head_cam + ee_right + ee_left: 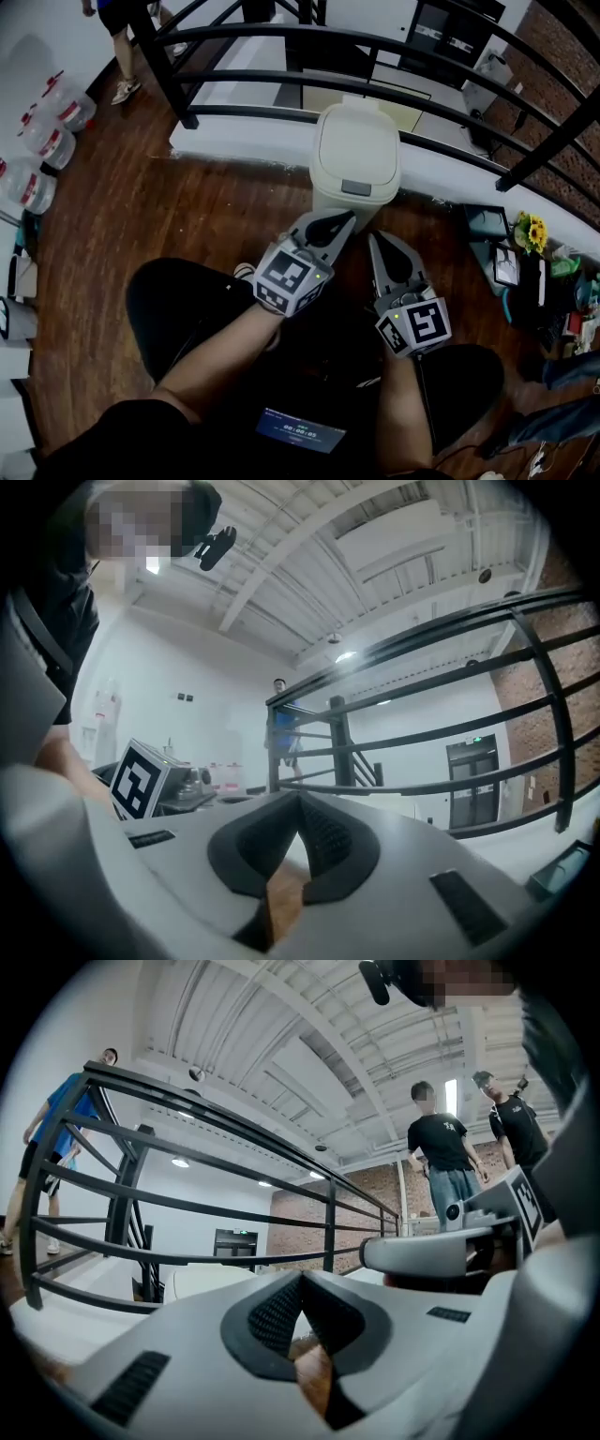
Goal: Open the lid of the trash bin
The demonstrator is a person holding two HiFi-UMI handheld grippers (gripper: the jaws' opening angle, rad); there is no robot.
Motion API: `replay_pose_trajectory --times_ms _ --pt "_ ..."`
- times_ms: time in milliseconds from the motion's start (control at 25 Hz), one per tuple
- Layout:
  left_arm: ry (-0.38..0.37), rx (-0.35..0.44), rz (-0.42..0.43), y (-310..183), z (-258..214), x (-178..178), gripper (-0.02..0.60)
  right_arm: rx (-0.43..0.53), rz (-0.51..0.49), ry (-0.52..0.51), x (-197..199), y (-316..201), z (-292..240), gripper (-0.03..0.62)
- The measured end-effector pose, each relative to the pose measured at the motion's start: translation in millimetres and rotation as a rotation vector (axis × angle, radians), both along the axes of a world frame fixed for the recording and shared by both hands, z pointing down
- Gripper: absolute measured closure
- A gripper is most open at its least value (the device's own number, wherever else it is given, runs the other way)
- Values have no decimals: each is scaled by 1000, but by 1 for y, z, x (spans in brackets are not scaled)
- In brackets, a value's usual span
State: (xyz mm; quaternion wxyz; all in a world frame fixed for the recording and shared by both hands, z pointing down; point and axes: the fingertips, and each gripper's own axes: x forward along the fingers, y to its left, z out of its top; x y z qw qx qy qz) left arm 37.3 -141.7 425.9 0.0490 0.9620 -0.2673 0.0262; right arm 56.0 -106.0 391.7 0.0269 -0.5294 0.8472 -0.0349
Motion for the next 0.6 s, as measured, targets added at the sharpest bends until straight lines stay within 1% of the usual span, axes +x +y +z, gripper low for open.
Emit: replay_pose_trajectory --times_ms 200,320,480,600 --pt "13 -34 -22 -33 12 18 545 -7 -21 7 11 -32 15 592" --pt "15 -47 -41 -55 18 30 545 -4 -30 -10 20 -49 16 592" --pt "-30 -49 -78 -74 34 44 545 3 -29 -46 36 -56 12 592" --pt "-54 -54 -106 -86 44 46 545 0 -22 -54 44 -55 13 592"
